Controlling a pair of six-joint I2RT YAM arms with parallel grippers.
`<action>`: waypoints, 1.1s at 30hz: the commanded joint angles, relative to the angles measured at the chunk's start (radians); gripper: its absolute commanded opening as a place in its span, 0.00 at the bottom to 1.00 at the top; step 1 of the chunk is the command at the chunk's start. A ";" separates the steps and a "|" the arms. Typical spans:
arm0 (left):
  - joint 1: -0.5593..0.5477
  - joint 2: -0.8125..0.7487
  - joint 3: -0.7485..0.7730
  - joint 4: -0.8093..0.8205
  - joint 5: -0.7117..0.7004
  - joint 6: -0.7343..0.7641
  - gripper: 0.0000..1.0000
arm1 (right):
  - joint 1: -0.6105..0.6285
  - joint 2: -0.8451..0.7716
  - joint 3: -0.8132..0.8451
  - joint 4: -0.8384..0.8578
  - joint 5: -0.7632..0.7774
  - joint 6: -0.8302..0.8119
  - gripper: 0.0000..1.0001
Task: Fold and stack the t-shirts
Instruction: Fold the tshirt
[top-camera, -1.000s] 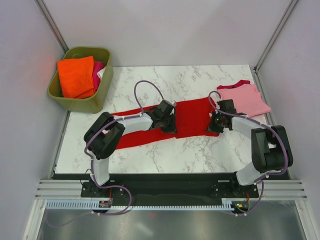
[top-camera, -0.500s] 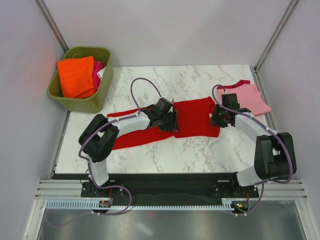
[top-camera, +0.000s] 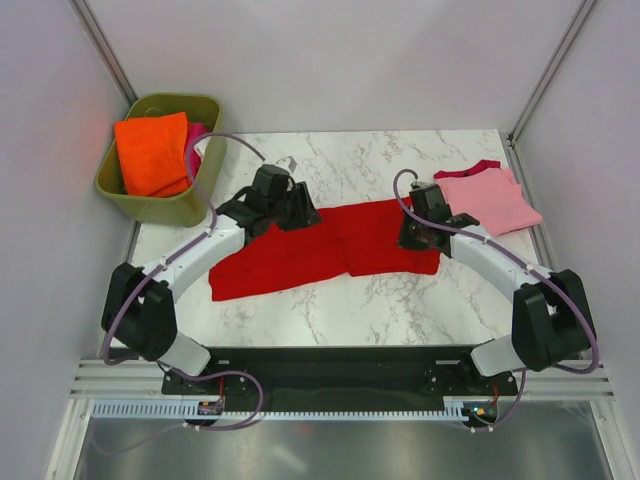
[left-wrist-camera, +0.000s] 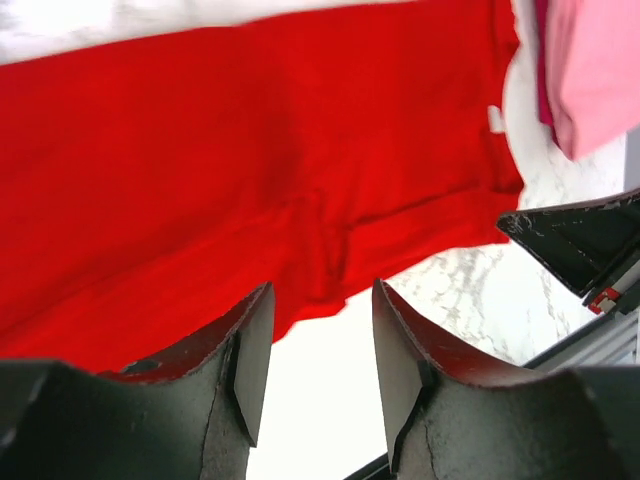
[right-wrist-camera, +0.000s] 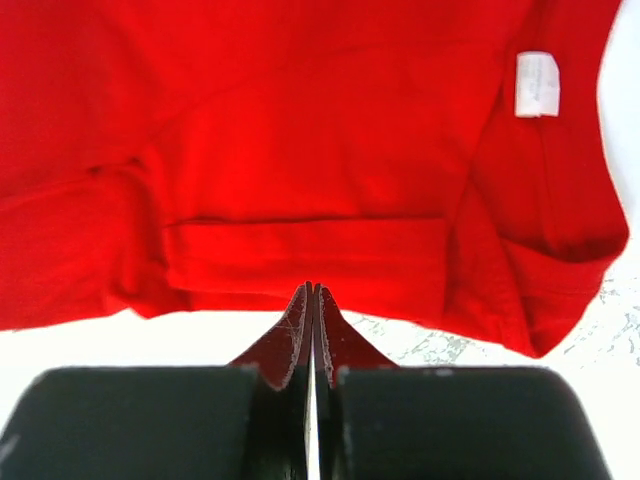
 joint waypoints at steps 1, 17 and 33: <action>0.068 -0.077 -0.056 -0.035 0.013 0.044 0.50 | 0.001 0.084 0.002 0.014 0.095 0.026 0.00; 0.209 -0.189 -0.199 -0.057 -0.028 0.055 0.49 | -0.056 0.410 0.083 0.048 0.185 -0.026 0.00; 0.211 -0.175 -0.342 -0.023 -0.123 0.036 0.48 | -0.125 1.192 1.318 -0.297 0.184 -0.072 0.00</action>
